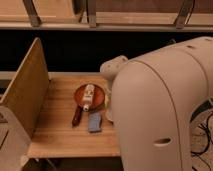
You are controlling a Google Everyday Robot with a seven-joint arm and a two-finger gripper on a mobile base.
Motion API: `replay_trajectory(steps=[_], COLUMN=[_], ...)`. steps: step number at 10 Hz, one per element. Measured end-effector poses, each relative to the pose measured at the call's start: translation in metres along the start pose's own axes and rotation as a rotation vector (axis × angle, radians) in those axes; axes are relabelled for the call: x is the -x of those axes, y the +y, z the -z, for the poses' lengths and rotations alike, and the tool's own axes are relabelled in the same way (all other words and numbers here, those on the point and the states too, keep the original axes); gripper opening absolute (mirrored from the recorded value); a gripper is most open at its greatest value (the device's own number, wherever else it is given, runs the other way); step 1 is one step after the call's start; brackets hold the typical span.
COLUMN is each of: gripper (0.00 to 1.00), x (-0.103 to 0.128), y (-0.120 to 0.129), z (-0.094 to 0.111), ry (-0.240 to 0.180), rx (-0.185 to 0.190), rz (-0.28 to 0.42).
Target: Place the ceramic cup over the eraser
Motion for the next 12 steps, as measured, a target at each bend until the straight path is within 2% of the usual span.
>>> replay_trajectory(steps=[1, 3, 8, 10, 12], gripper=[0.03, 0.21, 0.73, 0.8, 0.8], x=[0.0, 0.0, -0.0001, -0.0001, 0.0], y=[0.0, 0.0, -0.0002, -0.0003, -0.0003], z=[0.0, 0.0, 0.0, 0.0, 0.0001], ry=[0.0, 0.0, 0.0, 0.0, 0.0], rx=[0.0, 0.0, 0.0, 0.0, 0.0], rz=[0.0, 0.0, 0.0, 0.0, 0.0])
